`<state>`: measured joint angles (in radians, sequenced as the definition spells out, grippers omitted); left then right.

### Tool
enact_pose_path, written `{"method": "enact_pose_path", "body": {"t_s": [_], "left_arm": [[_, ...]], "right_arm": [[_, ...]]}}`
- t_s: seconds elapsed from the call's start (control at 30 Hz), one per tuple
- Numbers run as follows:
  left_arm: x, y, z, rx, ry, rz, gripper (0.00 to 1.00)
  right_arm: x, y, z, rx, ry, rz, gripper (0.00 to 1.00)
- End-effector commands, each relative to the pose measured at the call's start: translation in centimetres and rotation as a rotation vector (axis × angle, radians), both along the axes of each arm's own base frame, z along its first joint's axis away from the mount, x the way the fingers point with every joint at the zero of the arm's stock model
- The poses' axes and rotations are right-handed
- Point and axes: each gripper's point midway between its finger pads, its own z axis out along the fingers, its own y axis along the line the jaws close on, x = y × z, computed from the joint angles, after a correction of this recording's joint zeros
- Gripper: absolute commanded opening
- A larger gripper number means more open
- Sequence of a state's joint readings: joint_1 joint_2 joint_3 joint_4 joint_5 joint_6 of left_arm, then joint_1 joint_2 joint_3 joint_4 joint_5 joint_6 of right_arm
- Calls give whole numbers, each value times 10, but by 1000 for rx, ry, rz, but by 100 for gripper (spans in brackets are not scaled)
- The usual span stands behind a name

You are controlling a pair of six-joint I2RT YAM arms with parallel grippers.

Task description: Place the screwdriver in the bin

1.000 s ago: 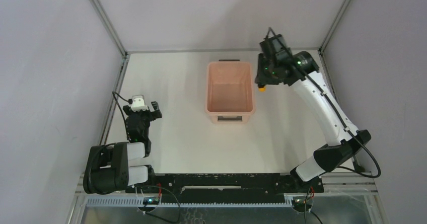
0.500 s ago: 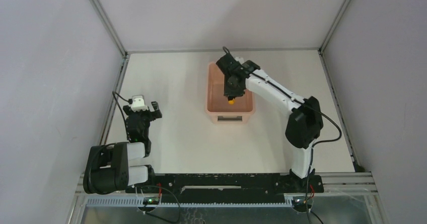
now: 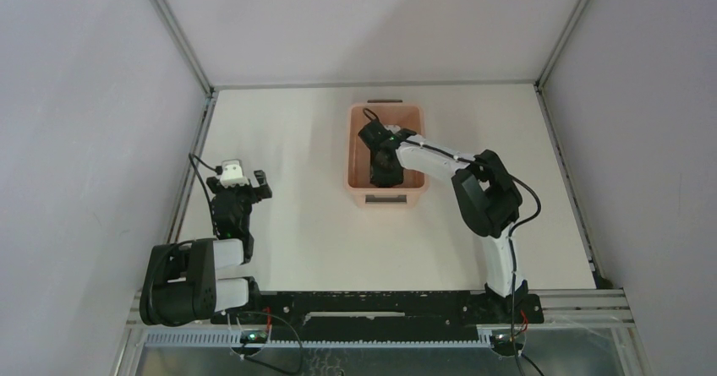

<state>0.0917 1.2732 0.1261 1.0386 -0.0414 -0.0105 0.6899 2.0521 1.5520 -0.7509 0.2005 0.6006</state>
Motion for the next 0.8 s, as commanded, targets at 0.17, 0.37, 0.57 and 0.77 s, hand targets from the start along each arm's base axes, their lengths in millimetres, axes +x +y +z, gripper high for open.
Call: {"method": "enact_pose_path", "body": {"t_s": [0.17, 0.37, 0.57, 0.77], "left_arm": [[15, 1, 38, 13, -112, 0, 100], [15, 1, 38, 13, -112, 0, 100], [15, 1, 38, 13, -112, 0, 100], [15, 1, 38, 13, -113, 0, 100]], "right_arm": [[23, 20, 63, 101, -161, 26, 77], [25, 9, 144, 141, -320, 59, 100], [14, -41, 202, 136, -448, 50, 100], [4, -144, 214, 144, -494, -117, 100]]}}
